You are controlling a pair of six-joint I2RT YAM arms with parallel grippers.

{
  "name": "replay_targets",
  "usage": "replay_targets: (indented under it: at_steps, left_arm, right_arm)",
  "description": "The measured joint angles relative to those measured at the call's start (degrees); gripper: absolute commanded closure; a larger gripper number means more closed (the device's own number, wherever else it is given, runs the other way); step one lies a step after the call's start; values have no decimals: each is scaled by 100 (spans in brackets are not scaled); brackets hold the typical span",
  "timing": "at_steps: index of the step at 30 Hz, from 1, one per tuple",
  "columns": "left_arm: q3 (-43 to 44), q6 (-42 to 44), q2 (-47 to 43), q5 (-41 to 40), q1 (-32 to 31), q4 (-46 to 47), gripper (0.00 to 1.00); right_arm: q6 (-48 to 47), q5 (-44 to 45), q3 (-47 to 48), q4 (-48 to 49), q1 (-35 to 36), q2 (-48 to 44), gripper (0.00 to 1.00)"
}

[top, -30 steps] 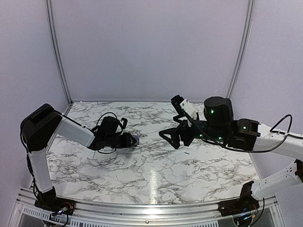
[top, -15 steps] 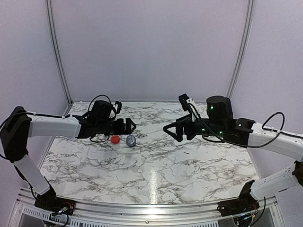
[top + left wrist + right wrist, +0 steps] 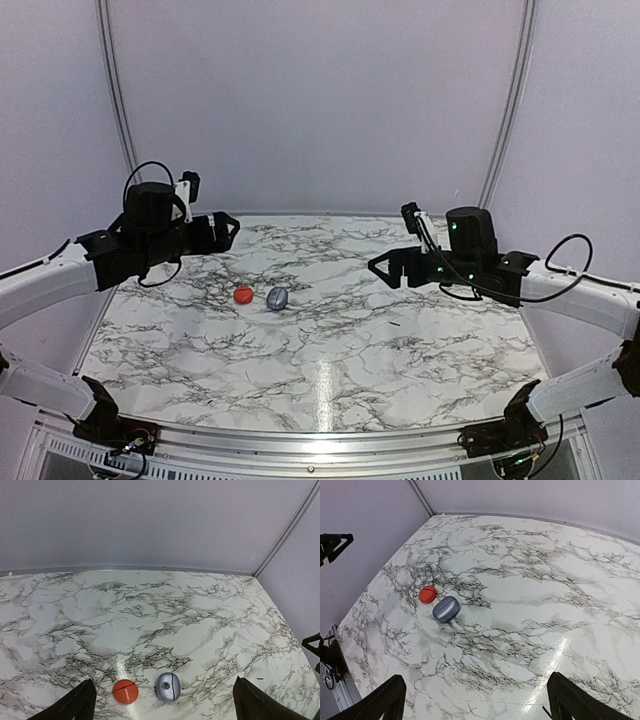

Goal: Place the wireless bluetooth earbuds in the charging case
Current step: Reset both arms

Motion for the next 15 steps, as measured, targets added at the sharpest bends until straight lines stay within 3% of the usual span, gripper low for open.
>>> replay_targets:
  at_steps: [6,15]
  left_arm:
    - [-916,-280,-669,-122,531,-31,1]
    - [-2194,-815,-610,356,911,133,1]
  right_arm:
    - [66,101,-619,269,-181,-17,2]
    - [214,227,-1425,909,-190,398,1]
